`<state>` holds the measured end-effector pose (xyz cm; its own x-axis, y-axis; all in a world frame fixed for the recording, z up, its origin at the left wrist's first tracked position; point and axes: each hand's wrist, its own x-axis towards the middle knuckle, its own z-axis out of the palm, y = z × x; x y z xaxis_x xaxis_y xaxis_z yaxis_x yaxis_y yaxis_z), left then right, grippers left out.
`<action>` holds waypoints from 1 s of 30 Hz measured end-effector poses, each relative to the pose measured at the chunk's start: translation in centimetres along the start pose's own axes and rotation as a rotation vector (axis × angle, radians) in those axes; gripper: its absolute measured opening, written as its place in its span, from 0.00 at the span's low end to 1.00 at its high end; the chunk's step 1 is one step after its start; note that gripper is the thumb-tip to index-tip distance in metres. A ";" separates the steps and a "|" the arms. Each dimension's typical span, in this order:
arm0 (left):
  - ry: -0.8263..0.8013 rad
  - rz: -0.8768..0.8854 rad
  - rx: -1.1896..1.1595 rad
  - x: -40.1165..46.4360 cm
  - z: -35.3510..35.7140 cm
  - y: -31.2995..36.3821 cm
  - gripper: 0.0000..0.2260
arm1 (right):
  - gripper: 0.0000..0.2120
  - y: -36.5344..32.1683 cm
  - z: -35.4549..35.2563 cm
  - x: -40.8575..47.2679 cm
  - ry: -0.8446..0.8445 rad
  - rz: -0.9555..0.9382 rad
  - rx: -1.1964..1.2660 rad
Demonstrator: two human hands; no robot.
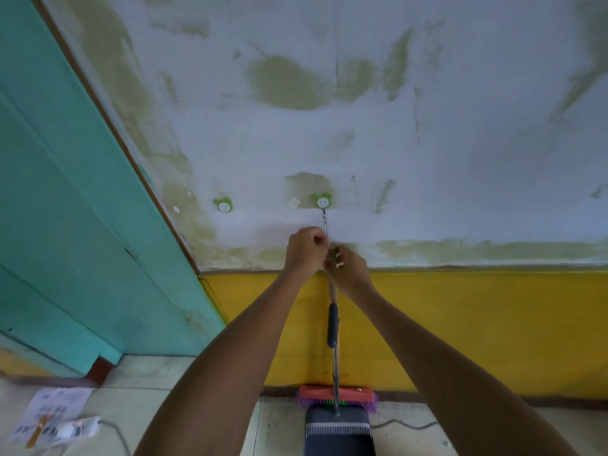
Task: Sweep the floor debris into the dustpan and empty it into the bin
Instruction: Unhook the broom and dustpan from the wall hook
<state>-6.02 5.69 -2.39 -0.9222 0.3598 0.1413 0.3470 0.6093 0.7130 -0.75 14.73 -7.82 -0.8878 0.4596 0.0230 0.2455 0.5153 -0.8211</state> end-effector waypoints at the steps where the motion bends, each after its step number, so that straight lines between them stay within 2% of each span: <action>1: 0.000 -0.004 -0.005 0.2 0.0 0.0 0.07 | 0.07 -0.1 0.3 -0.1 0.017 0.013 0.018; 6: -0.021 0.044 0.016 0.4 -0.6 -0.1 0.07 | 0.09 0.2 1.0 -0.7 0.075 0.028 0.122; 12: 0.075 0.169 -0.012 0.4 -2.0 0.3 0.07 | 0.07 0.0 0.2 -1.4 0.094 -0.039 0.128; 19: 0.153 0.224 -0.138 0.9 -5.2 3.2 0.07 | 0.06 -2.9 -1.7 -1.9 0.111 -0.194 0.148; 23: 0.103 0.251 -0.304 -0.1 -6.3 3.9 0.11 | 0.05 -4.0 -1.8 -2.8 0.107 -0.232 0.181; 27: 0.045 0.114 -0.309 -0.8 -6.5 2.9 0.14 | 0.05 -4.1 -1.9 -3.7 0.111 -0.252 0.192; 30: 0.067 -0.227 -0.353 -1.7 -5.7 1.5 0.14 | 0.06 -4.4 -2.5 -4.4 0.107 -0.293 0.181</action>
<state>-4.94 1.96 2.33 -0.9815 0.1910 -0.0106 0.0649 0.3845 0.9208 3.02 12.28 -2.85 -0.8621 0.3895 0.3241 -0.0949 0.5042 -0.8584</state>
